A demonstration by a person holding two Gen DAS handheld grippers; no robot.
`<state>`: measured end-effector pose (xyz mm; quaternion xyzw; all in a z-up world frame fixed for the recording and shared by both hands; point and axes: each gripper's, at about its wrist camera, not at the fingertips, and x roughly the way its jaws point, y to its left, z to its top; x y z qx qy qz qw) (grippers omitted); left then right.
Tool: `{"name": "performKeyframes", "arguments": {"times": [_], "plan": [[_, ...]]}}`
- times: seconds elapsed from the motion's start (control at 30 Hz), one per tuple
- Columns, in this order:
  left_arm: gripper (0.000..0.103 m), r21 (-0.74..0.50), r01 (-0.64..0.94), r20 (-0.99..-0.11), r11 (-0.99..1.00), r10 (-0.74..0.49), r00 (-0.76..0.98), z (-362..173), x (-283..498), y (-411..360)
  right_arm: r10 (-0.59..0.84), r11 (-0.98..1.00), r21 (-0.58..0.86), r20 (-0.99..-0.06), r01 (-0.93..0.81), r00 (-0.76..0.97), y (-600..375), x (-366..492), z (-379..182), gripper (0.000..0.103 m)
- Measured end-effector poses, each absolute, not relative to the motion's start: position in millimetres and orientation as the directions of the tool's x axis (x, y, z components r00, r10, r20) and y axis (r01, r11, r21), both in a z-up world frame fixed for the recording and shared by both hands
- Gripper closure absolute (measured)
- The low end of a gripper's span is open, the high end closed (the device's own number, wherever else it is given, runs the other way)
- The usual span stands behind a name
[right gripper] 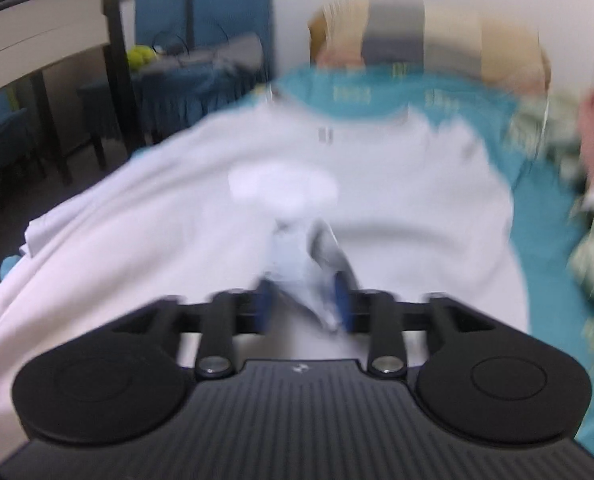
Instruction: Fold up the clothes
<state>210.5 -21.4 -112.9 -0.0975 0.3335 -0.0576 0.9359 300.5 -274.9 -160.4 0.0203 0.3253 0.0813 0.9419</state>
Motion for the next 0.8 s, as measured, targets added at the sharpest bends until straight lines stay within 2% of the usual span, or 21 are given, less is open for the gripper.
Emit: {"name": "performKeyframes", "arguments": {"times": [0.07,0.33,0.53,0.8], "plan": [[0.026,-0.219,0.061,-0.607,0.974,-0.185,0.773,-111.0,207.7,-22.7,0.193,0.980,0.157,-0.598,-0.123,0.778,-280.5,282.4,-148.8,0.037],[0.026,-0.204,0.138,-0.581,0.969,-0.233,0.780,-103.8,196.4,-29.1,0.155,0.952,0.304,-0.547,0.023,0.823,-299.4,189.0,-62.6,0.037],[0.027,-0.093,0.263,-0.564,0.960,-0.268,0.781,-110.6,187.4,-65.1,0.043,0.961,0.254,-0.519,0.106,0.854,-314.0,113.6,-40.0,0.037],[0.029,0.062,0.416,-0.548,0.907,-0.318,0.774,-119.7,175.3,-113.0,-0.056,0.939,0.288,-0.407,0.186,0.912,-352.8,103.0,-21.7,0.037]]}}
